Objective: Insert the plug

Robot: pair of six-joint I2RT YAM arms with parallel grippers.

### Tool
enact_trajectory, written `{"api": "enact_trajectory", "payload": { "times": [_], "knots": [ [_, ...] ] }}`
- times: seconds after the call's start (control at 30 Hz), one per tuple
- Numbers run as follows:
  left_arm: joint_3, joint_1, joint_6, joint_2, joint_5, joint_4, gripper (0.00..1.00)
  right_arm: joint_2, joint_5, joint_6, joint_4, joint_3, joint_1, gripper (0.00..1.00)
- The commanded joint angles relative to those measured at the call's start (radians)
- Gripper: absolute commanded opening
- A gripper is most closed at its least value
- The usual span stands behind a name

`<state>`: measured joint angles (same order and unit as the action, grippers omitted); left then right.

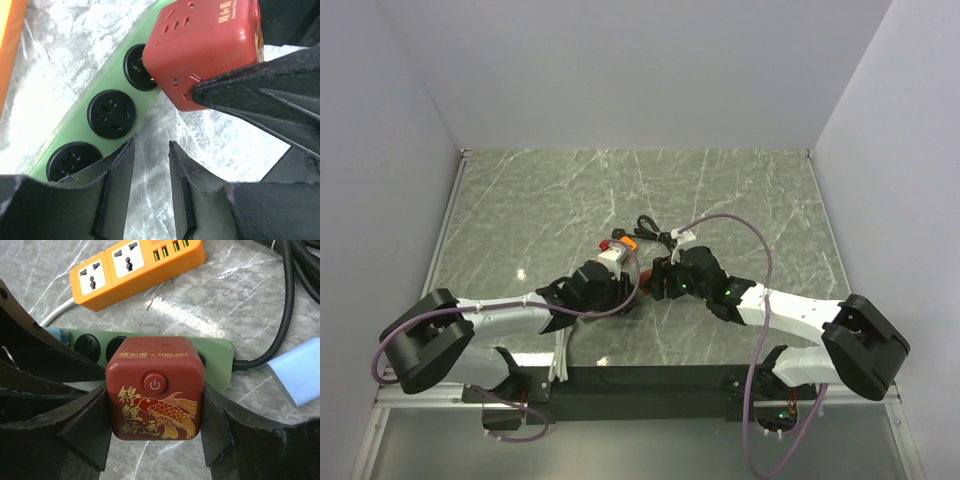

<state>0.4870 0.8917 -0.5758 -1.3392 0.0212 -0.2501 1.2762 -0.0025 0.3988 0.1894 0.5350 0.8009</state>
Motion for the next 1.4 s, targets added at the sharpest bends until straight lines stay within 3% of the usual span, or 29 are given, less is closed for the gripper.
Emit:
{"api": "enact_trajectory", "payload": {
  "times": [0.0, 0.2, 0.77, 1.03, 1.37],
  "knots": [
    [-0.001, 0.010, -0.065, 0.040, -0.018, 0.025, 0.40, -0.005, 0.018, -0.040, -0.114, -0.024, -0.016, 0.00],
    [-0.011, 0.018, -0.082, 0.046, -0.018, 0.070, 0.40, 0.020, 0.035, -0.023, -0.068, -0.037, -0.006, 0.00],
    [0.002, -0.002, -0.006, -0.143, -0.182, -0.037, 0.36, 0.218, 0.122, -0.101, -0.342, 0.255, 0.031, 0.00],
    [-0.024, -0.036, 0.043, -0.167, -0.121, -0.120, 0.36, 0.339, 0.139, -0.107, -0.453, 0.396, 0.034, 0.00],
    [-0.103, -0.099, 0.073, -0.138, -0.072, -0.204, 0.34, 0.437, 0.174, -0.104, -0.521, 0.459, 0.066, 0.00]
  ]
}}
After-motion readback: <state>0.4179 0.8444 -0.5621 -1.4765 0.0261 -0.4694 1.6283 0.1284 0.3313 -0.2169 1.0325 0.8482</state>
